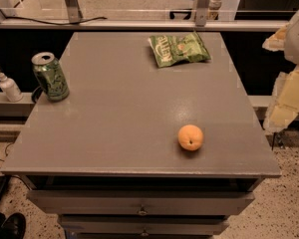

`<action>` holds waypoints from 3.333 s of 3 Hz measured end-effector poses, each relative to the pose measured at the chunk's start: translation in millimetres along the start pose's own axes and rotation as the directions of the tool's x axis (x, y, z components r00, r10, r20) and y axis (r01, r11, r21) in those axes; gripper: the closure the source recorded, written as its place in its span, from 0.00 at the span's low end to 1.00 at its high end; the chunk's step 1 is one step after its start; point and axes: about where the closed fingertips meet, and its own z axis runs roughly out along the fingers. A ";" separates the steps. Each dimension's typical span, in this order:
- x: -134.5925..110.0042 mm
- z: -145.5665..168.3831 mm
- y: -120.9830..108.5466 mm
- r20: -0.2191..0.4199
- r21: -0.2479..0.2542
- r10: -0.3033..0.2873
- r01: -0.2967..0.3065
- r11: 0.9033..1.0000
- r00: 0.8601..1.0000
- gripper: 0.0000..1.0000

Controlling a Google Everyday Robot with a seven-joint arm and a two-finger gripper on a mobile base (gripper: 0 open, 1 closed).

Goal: Move green jalapeno chip bag near green can

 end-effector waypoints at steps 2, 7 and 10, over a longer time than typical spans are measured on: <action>-16.1 7.1 -8.9 0.025 0.007 -0.053 0.053 0.999 0.998 0.00; -80.2 51.0 -133.3 0.307 0.198 0.018 -0.082 0.977 0.952 0.00; -127.6 125.5 -187.0 0.560 0.110 0.326 -0.458 0.882 0.762 0.00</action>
Offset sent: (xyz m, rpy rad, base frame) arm 0.0314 0.0307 -0.0079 0.0130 -0.0246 0.1321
